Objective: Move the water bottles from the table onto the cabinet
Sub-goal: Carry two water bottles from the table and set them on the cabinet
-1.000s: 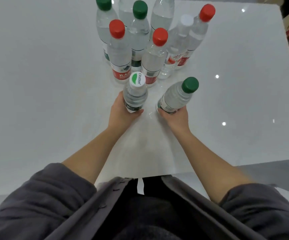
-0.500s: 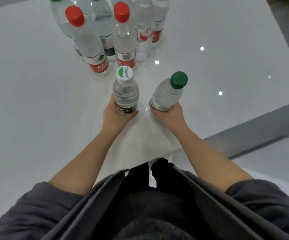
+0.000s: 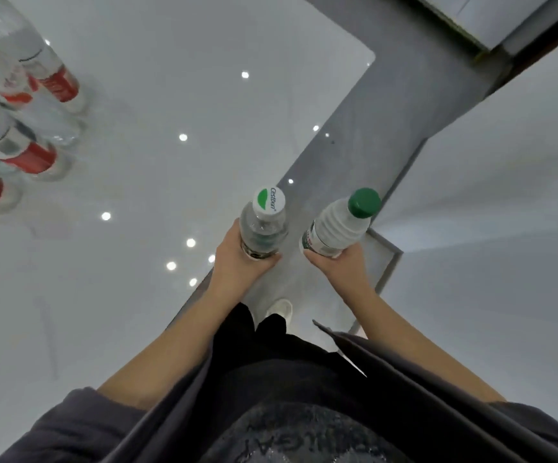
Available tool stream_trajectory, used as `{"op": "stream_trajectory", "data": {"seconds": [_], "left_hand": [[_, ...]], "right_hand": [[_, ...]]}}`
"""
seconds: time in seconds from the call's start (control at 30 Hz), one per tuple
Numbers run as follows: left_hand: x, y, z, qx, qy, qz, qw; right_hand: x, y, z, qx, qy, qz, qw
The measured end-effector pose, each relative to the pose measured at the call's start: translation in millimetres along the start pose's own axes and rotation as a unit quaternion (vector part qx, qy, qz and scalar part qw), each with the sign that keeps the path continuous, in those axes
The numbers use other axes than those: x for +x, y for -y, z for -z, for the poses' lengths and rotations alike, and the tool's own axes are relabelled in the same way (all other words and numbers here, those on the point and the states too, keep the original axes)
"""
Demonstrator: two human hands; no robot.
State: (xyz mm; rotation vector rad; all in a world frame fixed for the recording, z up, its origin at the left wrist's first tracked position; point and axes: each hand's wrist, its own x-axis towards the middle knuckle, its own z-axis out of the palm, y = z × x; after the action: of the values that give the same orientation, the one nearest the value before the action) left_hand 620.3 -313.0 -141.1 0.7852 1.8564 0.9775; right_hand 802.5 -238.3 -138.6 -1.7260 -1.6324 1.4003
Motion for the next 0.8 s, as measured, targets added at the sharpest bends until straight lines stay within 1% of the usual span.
{"op": "stream_trajectory", "data": {"seconds": [0.07,0.17,0.23,0.3,0.43,0.6,0.8], "left_hand": [[-5.6,-11.0,-22.3,-0.003,0.02,-0.015,1.0],[-12.5,-38.1,-56.7,-0.001,0.074,-0.061,0.995],[-11.8,-65.8,-71.5,0.004,0.096,-0.103,0.99],[-4.5,-99.6,-84.2,0.002,0.119,-0.149,0.982],[11.1,-177.5,-100.0,-0.025,0.148,-0.22,0.964],[18.4,-271.0,-102.4,-0.073,0.172,-0.296,0.937],[14.5,-351.4,-88.7,-0.124,0.189,-0.366,0.903]], "right_hand": [[-10.8,-13.2,25.0,0.007,-0.035,-0.008,0.999],[-26.4,-22.2,66.9,0.046,-0.098,-0.02,0.994],[-34.0,-13.0,91.3,0.083,-0.153,-0.023,0.984],[-37.6,6.6,116.8,0.124,-0.206,-0.008,0.971],[-36.8,54.8,161.8,0.167,-0.275,0.051,0.945],[-39.8,116.9,211.7,0.22,-0.33,0.137,0.908],[-46.7,172.3,256.1,0.252,-0.36,0.228,0.869]]}}
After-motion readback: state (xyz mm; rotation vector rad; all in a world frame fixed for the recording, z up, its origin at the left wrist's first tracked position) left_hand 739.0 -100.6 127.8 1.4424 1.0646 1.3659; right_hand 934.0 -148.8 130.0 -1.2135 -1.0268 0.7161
